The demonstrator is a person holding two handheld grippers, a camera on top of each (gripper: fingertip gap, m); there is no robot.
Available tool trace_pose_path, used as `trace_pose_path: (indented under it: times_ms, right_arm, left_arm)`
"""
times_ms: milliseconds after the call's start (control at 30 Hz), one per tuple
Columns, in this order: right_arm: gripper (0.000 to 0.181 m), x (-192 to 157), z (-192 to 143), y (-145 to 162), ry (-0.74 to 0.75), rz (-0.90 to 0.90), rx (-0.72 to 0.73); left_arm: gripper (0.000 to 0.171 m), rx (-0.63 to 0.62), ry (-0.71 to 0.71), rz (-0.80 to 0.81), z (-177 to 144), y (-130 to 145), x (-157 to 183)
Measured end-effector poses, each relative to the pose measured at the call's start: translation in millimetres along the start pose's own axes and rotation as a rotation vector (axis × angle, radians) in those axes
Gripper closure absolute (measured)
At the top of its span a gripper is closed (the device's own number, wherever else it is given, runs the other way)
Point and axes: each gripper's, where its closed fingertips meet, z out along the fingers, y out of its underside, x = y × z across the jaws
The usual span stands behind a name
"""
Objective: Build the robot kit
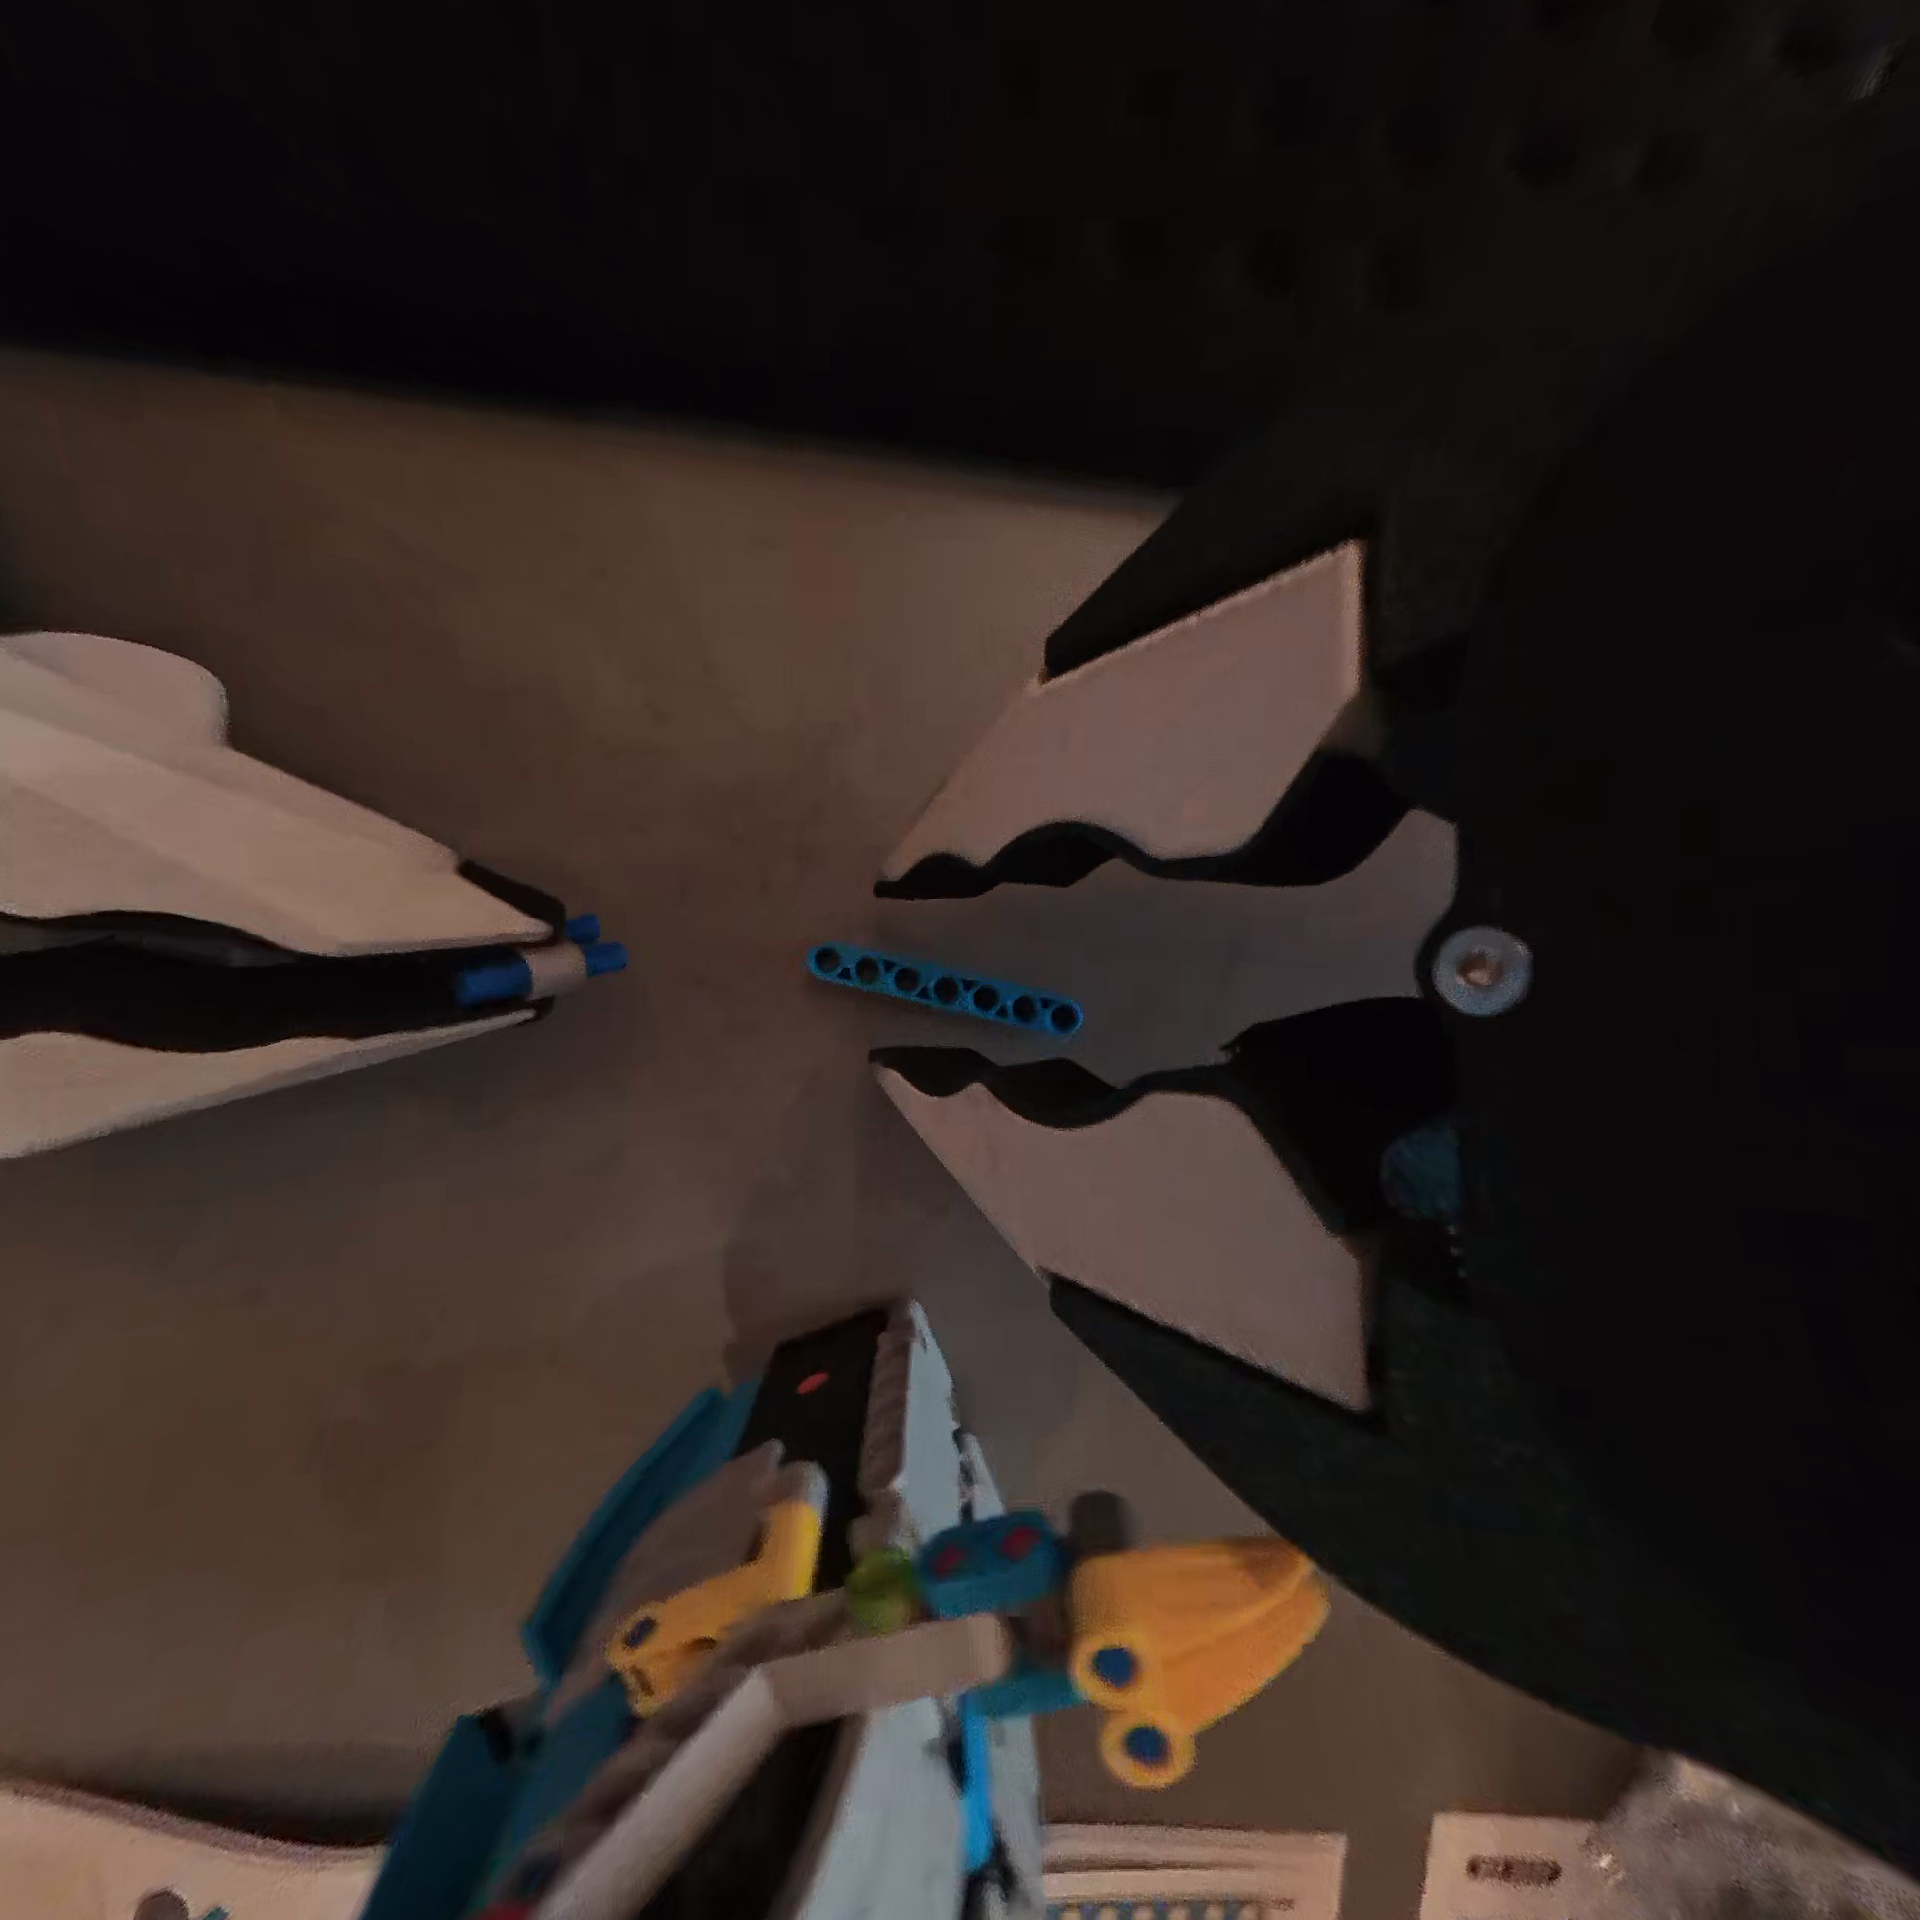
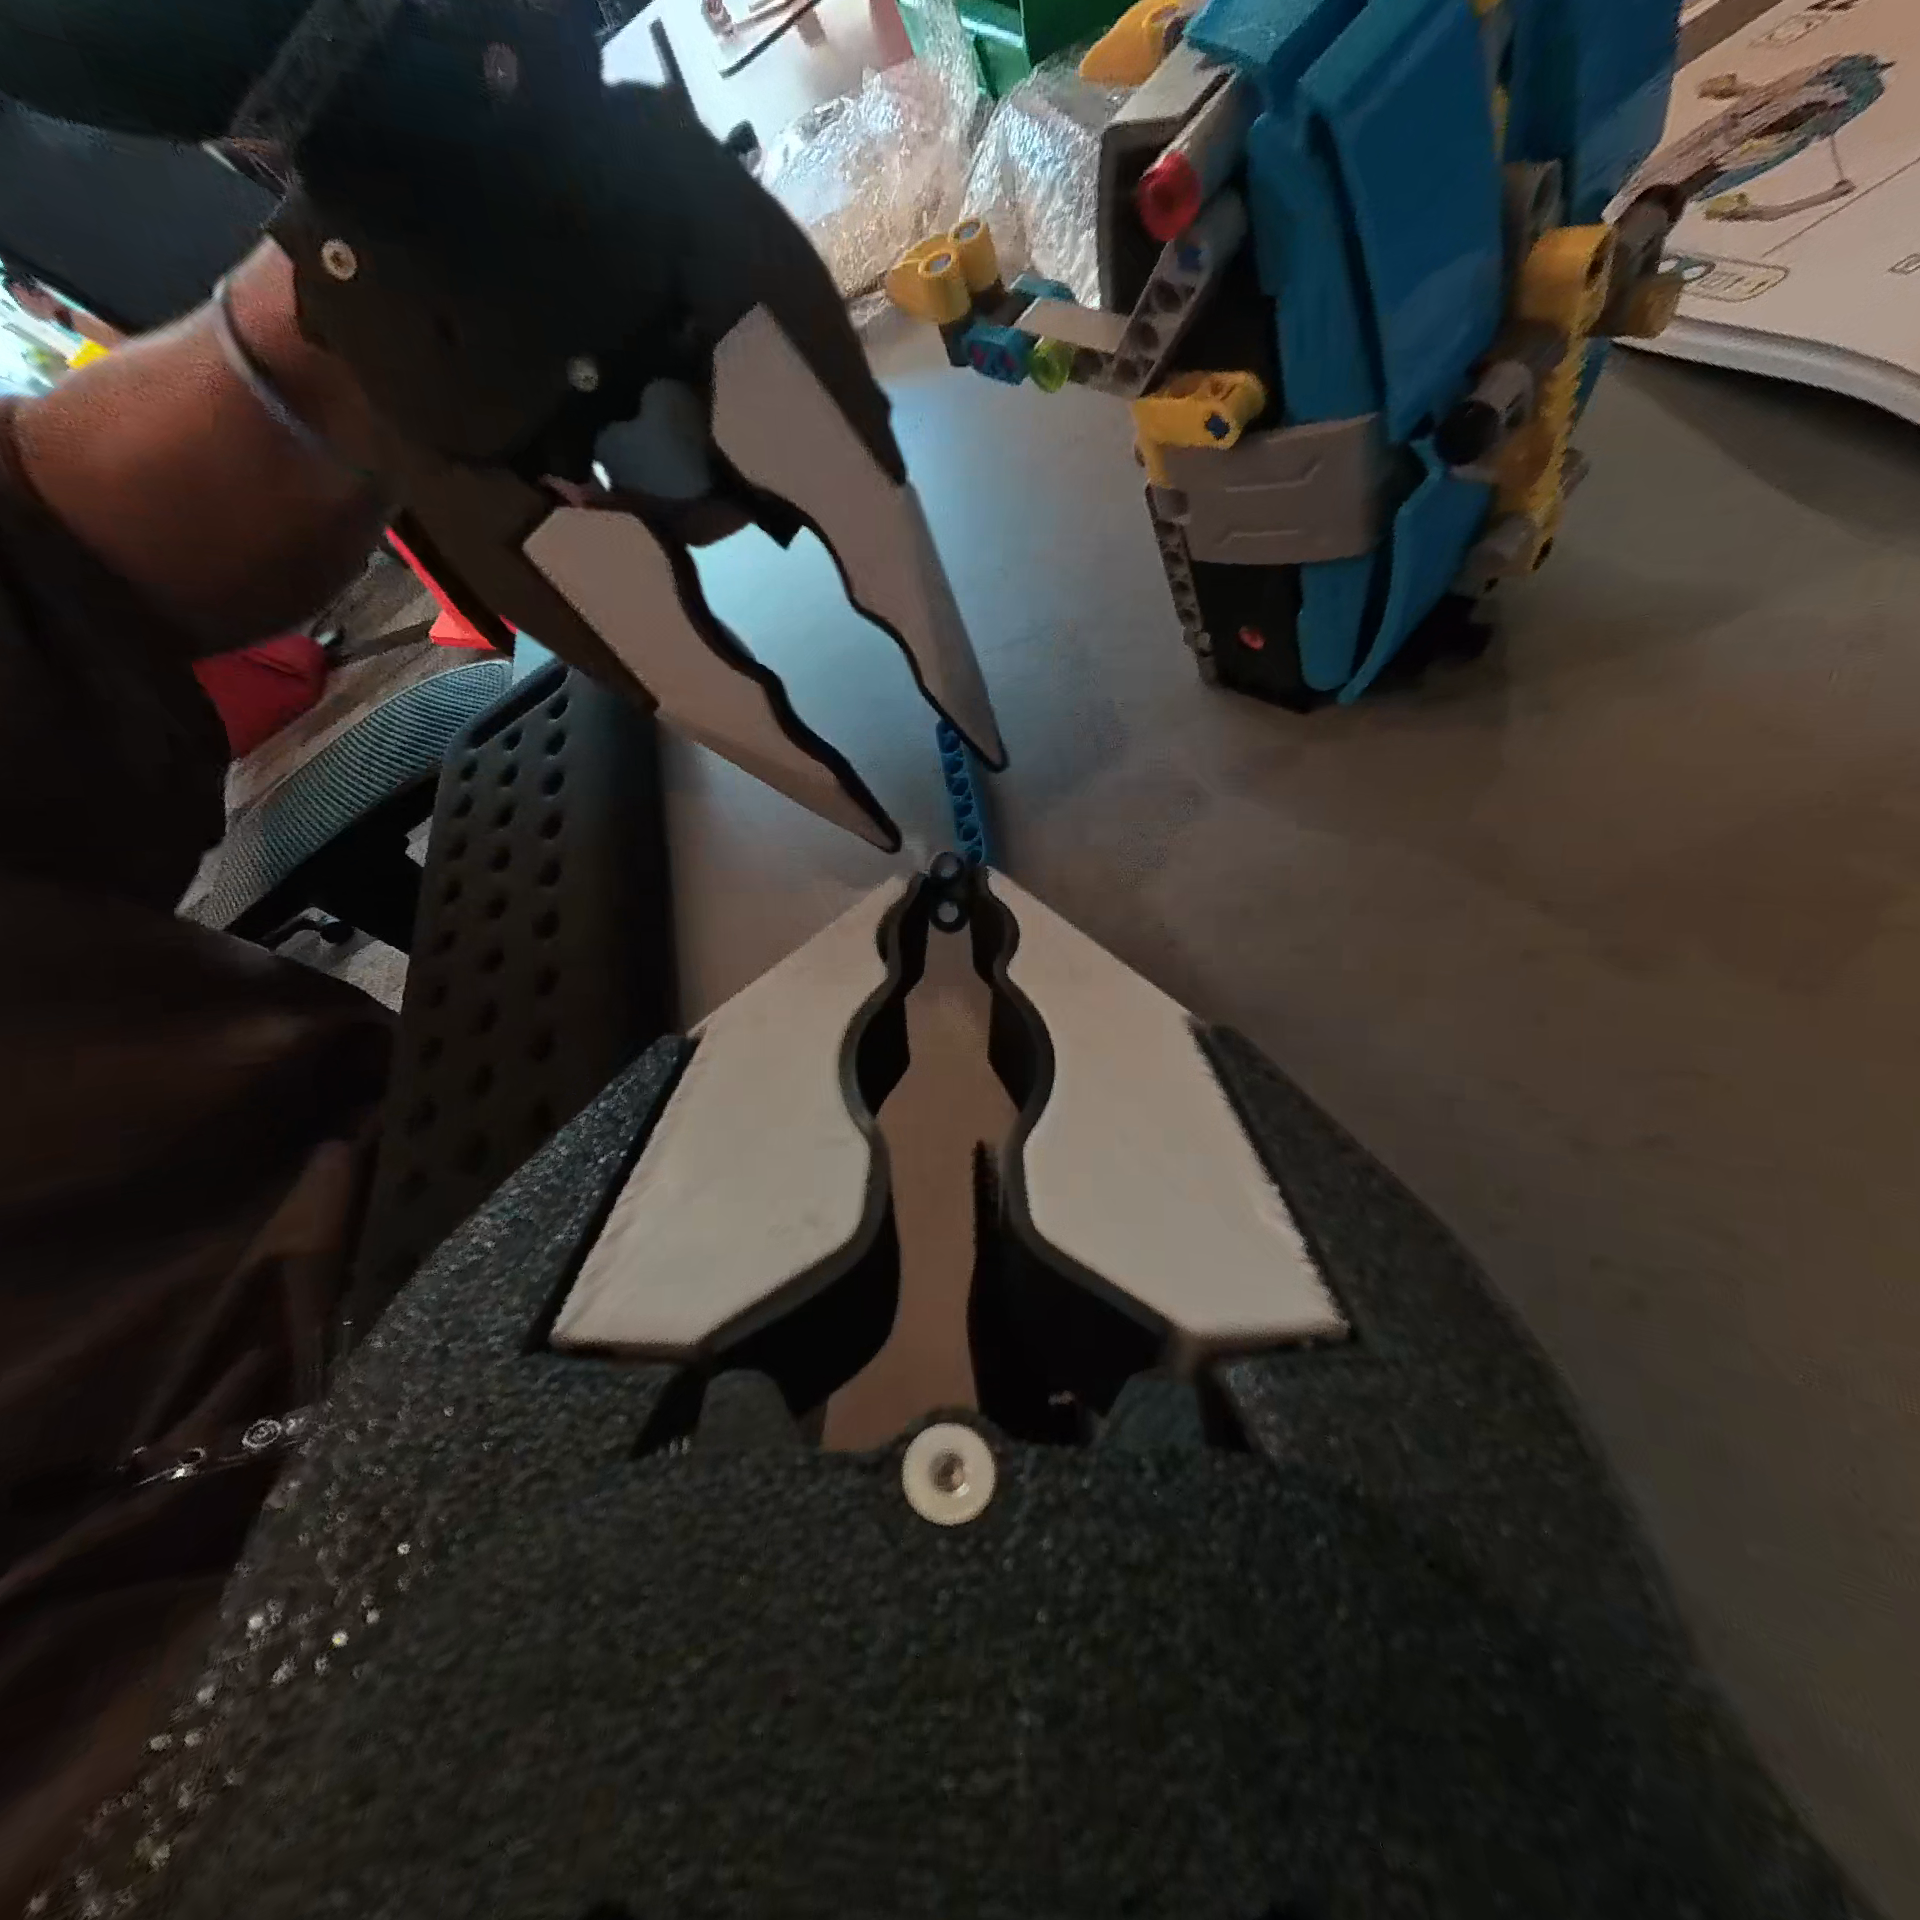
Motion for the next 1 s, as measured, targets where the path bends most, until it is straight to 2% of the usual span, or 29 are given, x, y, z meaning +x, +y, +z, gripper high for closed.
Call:
trace_pose_path:
  times_ms: [100,133,167,267,333,367,433,500,533,600,700,833,1000]
  right_arm:
    - [0.174,-1,-1,-1,-0.008,-0.006,0.002]
    - [0.174,-1,-2,-1,-0.009,-0.003,0.003]
    - [0.174,0,-2,-1,-0.01,0.0,0.006]
    - [0.174,-1,-6,-5,-0.029,0.019,0.027]
    - [0.174,-1,-10,-11,-0.04,0.033,0.064]
    - [0.174,-2,-15,-19,-0.041,0.036,0.107]
    - [0.174,-8,-34,-45,-0.064,0.022,0.257]
    - [0.174,-21,-58,-71,-0.132,0.03,0.429]
    - [0.175,-28,-66,-80,-0.18,0.051,0.495]
    - [0.17,-41,-74,-91,-0.267,0.095,0.588]
    - [0.175,-54,-74,-100,-0.333,0.145,0.661]
    - [0.176,-64,-69,-105,-0.361,0.165,0.699]
    - [0.176,-66,-67,-109,-0.423,0.219,0.739]
  left_arm:
    - [0.145,-0.062,0.018,0.057,7,-1,-2]
    - [0.149,-0.087,0.016,0.074,10,0,-2]
    - [0.159,-0.099,0.029,0.086,12,1,-1]
    - [0.164,-0.1,0.027,0.093,14,-1,1]
    - [0.164,-0.067,-0.042,0.1,12,-7,-6]
    - [0.165,0.022,-0.065,0.065,6,-20,-7]
    - [0.165,0.348,-0.077,-0.17,-25,-62,-14]
    - [0.165,0.755,0.039,-0.44,-70,-99,-13]
    - [0.165,0.921,0.1,-0.517,-89,-109,-10]
    - [0.165,1.142,0.182,-0.606,-110,-117,-6]
    - [0.165,1.28,0.295,-0.692,-120,-122,-1]
    - [0.165,1.39,0.32,-0.713,-132,-128,-3]
    - [0.165,1.408,0.304,-0.727,-130,-132,-5]
